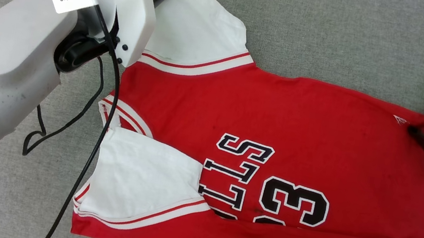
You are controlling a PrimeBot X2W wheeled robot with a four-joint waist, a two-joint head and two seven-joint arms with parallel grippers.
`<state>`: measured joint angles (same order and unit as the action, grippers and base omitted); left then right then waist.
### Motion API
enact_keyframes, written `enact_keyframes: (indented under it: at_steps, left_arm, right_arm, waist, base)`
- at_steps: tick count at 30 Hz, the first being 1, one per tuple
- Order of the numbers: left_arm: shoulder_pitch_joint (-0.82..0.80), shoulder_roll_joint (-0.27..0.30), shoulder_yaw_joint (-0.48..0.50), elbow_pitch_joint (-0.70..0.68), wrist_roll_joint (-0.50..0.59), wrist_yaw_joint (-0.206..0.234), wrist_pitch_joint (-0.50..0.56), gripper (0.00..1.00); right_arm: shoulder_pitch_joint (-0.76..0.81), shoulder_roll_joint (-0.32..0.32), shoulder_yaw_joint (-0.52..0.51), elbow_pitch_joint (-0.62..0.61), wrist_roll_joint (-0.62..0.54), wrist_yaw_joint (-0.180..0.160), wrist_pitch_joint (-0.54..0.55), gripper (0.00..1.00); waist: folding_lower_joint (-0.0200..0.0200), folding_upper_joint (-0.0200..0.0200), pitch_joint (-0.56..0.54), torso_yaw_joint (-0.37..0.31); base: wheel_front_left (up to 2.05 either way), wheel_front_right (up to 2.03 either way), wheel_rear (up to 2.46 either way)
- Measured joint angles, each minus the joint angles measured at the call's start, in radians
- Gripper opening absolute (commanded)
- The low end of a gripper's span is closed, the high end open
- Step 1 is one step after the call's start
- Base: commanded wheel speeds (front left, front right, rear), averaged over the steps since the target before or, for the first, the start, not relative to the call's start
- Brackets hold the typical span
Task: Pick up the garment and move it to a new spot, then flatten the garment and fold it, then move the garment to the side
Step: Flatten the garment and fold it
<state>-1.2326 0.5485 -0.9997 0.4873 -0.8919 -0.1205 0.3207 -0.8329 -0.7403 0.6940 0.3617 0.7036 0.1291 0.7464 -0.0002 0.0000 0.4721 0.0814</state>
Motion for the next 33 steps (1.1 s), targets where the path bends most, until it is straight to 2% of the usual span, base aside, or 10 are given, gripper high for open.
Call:
enact_keyframes:
  at_steps: [2, 3, 4, 11, 16, 23, 33]
  left_arm:
    - [0.000, -0.001, -0.002, 0.005, -0.001, -0.002, -0.006, 0.00]
    - [0.000, 0.000, -0.002, 0.008, -0.001, -0.002, -0.009, 0.00]
    - [0.000, 0.000, -0.002, 0.011, -0.002, -0.002, -0.013, 0.00]
    - [0.035, 0.010, -0.002, 0.028, -0.019, -0.003, -0.060, 0.00]
    - [0.101, 0.030, -0.010, 0.007, -0.025, 0.002, -0.087, 0.00]
    - [0.202, 0.084, -0.010, -0.091, -0.046, 0.044, -0.104, 0.00]
    - [0.399, 0.181, -0.021, -0.270, -0.094, 0.143, -0.122, 0.00]
  right_arm:
    - [-0.009, 0.000, 0.018, 0.021, 0.021, 0.000, -0.018, 0.98]
    - [-0.012, 0.000, 0.025, 0.029, 0.033, 0.000, -0.035, 0.16]
    - [-0.014, 0.001, 0.031, 0.035, 0.039, 0.000, -0.057, 0.00]
    - [-0.025, 0.019, 0.067, 0.084, 0.073, 0.002, -0.237, 0.00]
    - [-0.011, 0.009, 0.078, 0.086, 0.111, 0.002, -0.342, 0.00]
    - [0.060, -0.009, 0.085, 0.045, 0.143, 0.002, -0.442, 0.00]
    - [0.247, -0.030, 0.065, -0.029, 0.156, 0.002, -0.506, 0.00]
  waist:
    - [0.0000, 0.0000, 0.000, -0.001]
    - [0.0000, 0.0000, -0.001, -0.002]
    - [0.0000, 0.0000, -0.003, -0.004]
    - [0.0001, 0.0001, -0.048, -0.019]
    - [0.0002, 0.0001, -0.106, -0.028]
    - [0.0002, 0.0001, -0.192, -0.032]
    - [0.0001, 0.0001, -0.302, -0.024]
  base:
    - [0.00, 0.00, 0.00]
    - [0.00, 0.00, 0.00]
    - [0.00, 0.00, 0.00]
    - [0.00, 0.00, 0.00]
    - [0.00, 0.00, 0.00]
    - [0.00, 0.00, 0.00]
    - [0.00, 0.00, 0.00]
